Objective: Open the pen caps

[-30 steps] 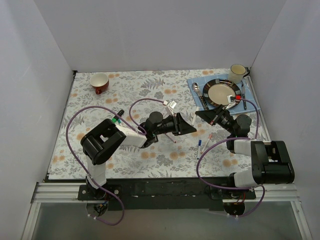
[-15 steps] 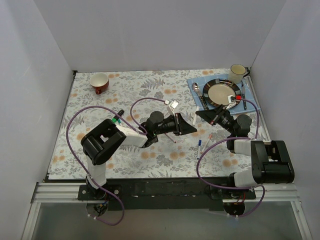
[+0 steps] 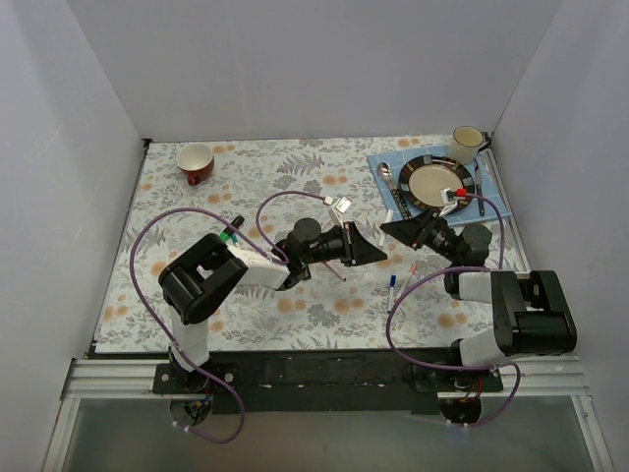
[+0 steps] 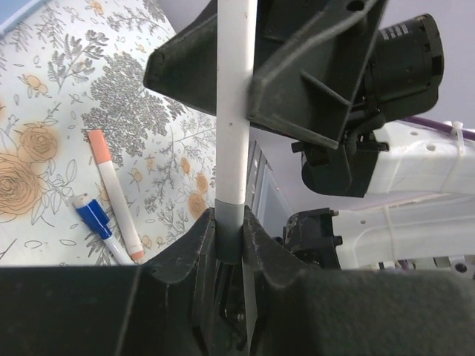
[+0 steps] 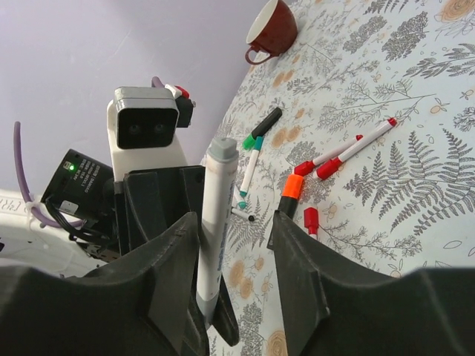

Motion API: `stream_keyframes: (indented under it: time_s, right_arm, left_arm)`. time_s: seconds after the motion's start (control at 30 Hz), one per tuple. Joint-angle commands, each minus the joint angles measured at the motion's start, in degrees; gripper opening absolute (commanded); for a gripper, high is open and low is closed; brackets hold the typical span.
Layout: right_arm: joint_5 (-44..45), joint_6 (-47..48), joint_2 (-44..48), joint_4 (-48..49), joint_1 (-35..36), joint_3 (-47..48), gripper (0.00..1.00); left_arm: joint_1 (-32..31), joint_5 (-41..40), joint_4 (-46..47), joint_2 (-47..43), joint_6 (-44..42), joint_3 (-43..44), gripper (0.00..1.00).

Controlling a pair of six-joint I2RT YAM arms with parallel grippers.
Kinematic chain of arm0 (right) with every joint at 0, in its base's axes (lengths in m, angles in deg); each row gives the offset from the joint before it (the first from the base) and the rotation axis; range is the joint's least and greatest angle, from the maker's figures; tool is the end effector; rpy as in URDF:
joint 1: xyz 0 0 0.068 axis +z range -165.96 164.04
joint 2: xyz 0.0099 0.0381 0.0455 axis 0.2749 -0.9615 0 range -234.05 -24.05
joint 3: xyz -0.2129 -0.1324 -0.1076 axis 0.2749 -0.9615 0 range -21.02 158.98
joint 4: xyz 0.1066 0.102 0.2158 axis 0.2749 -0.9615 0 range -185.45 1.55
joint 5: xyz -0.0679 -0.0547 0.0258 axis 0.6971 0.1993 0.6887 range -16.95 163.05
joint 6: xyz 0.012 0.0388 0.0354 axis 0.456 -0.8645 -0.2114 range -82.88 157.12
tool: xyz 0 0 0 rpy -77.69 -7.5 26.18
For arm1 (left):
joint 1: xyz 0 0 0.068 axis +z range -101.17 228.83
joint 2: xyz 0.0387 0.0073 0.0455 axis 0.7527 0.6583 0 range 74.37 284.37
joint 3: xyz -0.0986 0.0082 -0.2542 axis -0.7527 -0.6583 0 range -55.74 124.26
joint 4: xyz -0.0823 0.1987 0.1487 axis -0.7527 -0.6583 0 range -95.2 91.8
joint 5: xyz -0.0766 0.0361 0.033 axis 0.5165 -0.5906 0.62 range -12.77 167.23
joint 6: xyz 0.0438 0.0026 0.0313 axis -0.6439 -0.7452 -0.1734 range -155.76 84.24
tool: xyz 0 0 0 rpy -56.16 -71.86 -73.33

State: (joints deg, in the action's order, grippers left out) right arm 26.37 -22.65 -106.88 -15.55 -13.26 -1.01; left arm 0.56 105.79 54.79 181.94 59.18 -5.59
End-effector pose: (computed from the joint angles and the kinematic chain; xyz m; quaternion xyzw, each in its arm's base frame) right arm 0.2477 0.0375 0.2022 0.0149 0.6631 0.5825 0.4699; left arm 0.2450 -0.3001 0.1828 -0.1279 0.7194 -0.6818 0.0360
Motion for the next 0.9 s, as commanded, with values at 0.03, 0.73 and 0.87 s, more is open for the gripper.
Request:
stream_keyframes:
  time_s: [0.03,0.73,0.87]
  right_arm:
    - [-1.8,-1.5,-1.5,5.0,0.4,2.1,0.48]
    - [-1.1,-3.8,0.9,10.2,-10.5,0.4,0.01]
    - [-0.4,-1.8,1.6,9.2,-10.9,-0.1,0.01]
  left_arm:
    - [0.1,5.2,3.0,0.8,1.1,1.4,0.00]
    - [0.1,9.4,9.5,1.1,7.2,-7.2,0.00]
    - [0.0,10.2,8.6,-0.5,6.8,-8.7,0.00]
